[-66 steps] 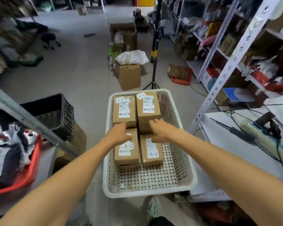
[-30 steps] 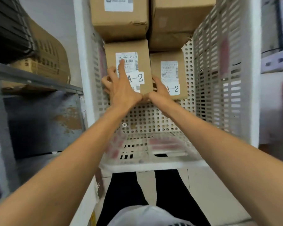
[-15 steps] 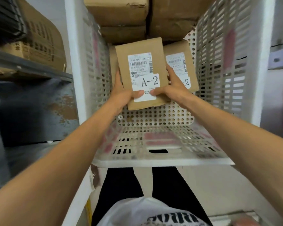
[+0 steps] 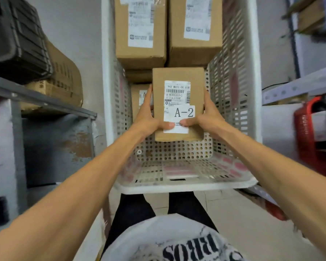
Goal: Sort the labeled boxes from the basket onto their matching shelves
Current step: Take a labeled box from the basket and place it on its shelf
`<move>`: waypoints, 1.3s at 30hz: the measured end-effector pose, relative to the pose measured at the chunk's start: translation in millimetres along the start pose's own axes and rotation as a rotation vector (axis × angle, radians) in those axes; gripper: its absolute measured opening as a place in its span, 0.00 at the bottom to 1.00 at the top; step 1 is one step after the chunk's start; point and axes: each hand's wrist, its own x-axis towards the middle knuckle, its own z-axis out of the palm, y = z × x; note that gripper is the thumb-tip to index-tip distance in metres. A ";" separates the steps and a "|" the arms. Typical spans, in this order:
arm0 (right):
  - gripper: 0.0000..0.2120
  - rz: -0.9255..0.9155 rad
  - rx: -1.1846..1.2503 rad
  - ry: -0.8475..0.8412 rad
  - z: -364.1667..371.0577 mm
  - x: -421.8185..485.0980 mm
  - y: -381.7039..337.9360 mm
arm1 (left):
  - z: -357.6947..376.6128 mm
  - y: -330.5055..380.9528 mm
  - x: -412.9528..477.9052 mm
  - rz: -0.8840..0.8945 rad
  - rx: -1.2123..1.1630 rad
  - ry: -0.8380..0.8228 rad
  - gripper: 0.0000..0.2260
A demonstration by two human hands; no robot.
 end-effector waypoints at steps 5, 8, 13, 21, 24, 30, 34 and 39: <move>0.55 -0.121 0.012 0.150 -7.9 -54.9 -55.4 | -21.9 77.8 -25.5 0.163 0.107 -0.101 0.52; 0.58 -0.171 0.048 0.233 -12.6 -80.8 -85.5 | -30.5 117.0 -37.2 0.224 0.158 -0.138 0.56; 0.58 -0.312 0.045 0.403 -31.0 -133.2 -136.5 | -30.6 190.8 -69.7 0.374 0.179 -0.276 0.59; 0.57 -0.523 0.074 0.548 -47.8 -217.6 -173.7 | -13.4 254.3 -140.1 0.620 0.196 -0.351 0.55; 0.56 -0.579 0.079 0.573 -48.4 -249.2 -167.9 | -6.8 256.8 -172.9 0.670 0.204 -0.356 0.56; 0.60 -0.590 0.043 0.605 -34.4 -327.9 -125.0 | 14.4 217.5 -242.3 0.745 0.252 -0.344 0.58; 0.61 -0.586 0.003 0.676 -18.0 -371.7 -92.2 | 27.4 186.5 -279.8 0.753 0.255 -0.401 0.59; 0.59 -0.571 0.033 0.690 -5.7 -422.7 -50.8 | 46.6 146.9 -324.6 0.788 0.303 -0.432 0.57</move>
